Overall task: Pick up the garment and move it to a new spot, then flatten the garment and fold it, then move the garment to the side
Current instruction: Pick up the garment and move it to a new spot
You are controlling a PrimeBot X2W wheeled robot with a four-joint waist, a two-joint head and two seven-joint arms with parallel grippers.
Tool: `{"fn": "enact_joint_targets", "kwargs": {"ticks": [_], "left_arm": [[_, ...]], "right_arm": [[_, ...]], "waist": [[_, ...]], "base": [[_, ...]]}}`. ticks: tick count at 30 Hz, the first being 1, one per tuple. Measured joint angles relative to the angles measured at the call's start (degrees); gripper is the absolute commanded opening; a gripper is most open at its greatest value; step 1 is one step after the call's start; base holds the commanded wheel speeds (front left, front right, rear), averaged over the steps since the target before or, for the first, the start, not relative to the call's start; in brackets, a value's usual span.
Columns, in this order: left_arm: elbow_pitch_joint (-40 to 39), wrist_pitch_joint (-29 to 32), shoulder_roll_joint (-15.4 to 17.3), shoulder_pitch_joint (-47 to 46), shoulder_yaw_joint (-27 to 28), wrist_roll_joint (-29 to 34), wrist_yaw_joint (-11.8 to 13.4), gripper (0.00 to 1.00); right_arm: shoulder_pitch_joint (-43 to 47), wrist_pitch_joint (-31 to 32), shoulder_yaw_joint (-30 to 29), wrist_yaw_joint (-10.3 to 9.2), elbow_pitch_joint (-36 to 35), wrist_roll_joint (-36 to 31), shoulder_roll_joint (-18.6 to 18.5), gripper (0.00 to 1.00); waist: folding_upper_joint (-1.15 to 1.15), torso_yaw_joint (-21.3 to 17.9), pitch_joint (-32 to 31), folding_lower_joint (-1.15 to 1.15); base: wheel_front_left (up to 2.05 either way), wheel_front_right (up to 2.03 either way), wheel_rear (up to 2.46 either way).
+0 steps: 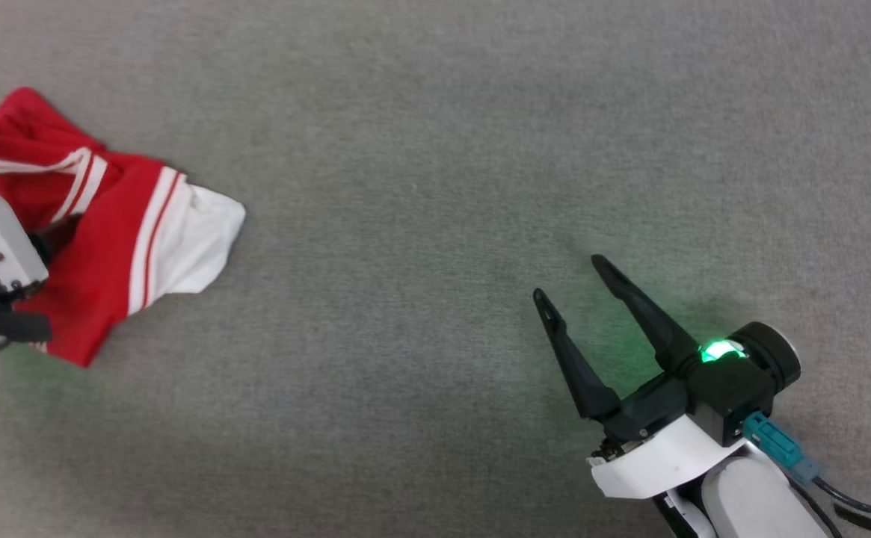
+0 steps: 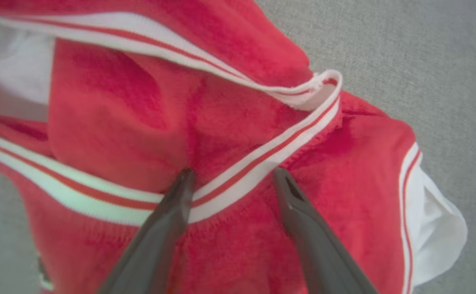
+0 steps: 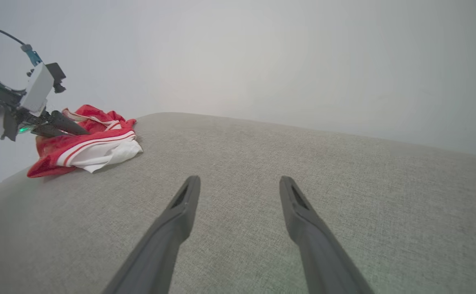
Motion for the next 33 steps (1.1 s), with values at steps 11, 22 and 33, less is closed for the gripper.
{"fn": "enact_joint_targets", "kwargs": {"ticks": [11,22,33], "left_arm": [[3.7,0.62,0.26,-0.29,-0.53,-4.36,-0.1,1.0],[1.59,0.41,0.87,0.05,-2.6,-7.76,0.11,0.0],[2.68,-15.64,-0.01,0.17,-4.66,-5.91,0.01,0.0]], "right_arm": [[0.41,2.6,0.12,0.0,-5.56,-1.65,0.2,1.0],[1.24,4.59,-0.12,0.0,-8.65,-2.58,0.2,1.0],[1.4,4.45,-0.29,0.0,-8.27,-2.05,0.36,1.0]], "waist": [[0.0,-2.34,3.15,0.0],[0.0,-2.5,3.66,0.0],[0.0,-2.39,1.5,0.0]], "base": [[0.0,0.0,0.0],[0.0,0.0,0.0],[0.0,0.0,0.0]]}}
